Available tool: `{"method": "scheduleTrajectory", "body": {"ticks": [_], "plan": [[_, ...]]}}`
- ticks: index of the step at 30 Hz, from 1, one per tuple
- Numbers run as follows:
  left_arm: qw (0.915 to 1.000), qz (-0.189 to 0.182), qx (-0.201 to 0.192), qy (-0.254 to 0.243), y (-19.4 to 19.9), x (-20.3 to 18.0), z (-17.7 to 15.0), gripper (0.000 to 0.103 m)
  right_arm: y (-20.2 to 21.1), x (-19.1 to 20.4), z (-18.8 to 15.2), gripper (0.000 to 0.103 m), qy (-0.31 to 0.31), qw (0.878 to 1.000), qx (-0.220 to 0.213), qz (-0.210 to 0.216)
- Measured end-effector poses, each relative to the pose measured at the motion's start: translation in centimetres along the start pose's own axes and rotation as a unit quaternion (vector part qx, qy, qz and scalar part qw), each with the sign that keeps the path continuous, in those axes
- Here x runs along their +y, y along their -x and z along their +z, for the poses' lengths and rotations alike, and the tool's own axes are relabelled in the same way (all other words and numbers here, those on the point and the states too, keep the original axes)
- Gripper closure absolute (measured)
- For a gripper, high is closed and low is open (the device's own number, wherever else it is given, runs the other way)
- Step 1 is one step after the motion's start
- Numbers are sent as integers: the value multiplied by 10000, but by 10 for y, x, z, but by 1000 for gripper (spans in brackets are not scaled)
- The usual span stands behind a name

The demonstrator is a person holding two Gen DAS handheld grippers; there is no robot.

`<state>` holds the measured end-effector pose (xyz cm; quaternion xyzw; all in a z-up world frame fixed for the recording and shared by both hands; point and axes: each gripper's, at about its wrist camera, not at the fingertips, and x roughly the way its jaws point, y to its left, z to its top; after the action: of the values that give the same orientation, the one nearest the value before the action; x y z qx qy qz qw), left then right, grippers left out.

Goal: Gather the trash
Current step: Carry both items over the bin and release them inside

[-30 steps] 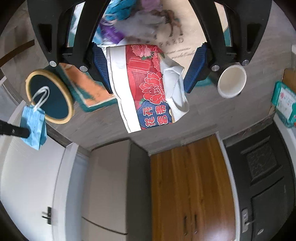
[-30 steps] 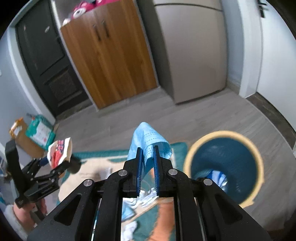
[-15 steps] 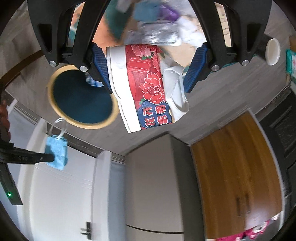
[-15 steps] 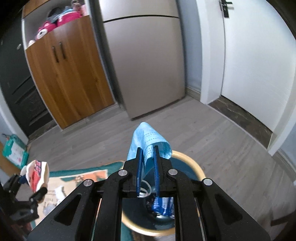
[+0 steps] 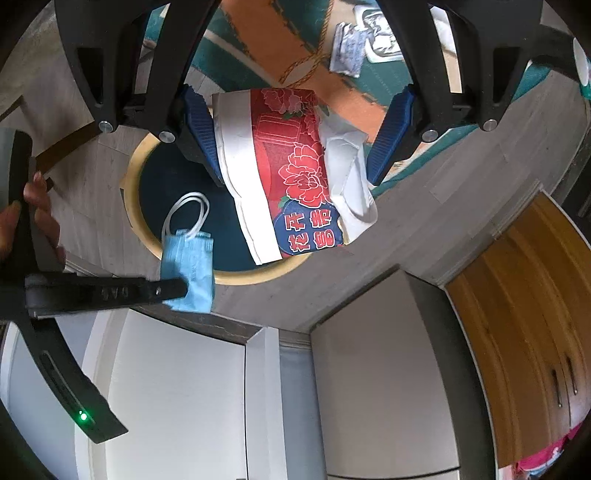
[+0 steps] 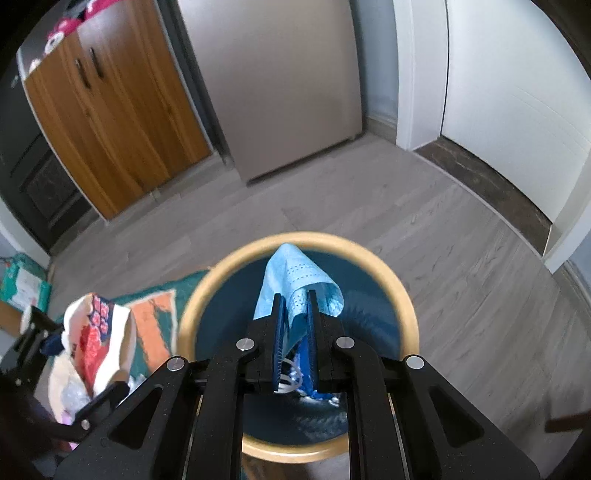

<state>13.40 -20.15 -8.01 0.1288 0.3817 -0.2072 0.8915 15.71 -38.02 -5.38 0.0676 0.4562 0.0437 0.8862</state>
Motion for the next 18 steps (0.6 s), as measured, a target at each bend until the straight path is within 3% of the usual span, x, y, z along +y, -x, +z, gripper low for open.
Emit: {"method": "scheduleTrajectory", "body": {"ticks": [5, 18], "plan": [[9998, -122, 177, 38, -27, -11, 2, 28, -21, -2, -7, 90, 114, 9993, 339, -90], [9994, -171, 292, -94, -34, -14, 1, 27, -30, -19, -6, 87, -32, 9989, 455, -120]]}}
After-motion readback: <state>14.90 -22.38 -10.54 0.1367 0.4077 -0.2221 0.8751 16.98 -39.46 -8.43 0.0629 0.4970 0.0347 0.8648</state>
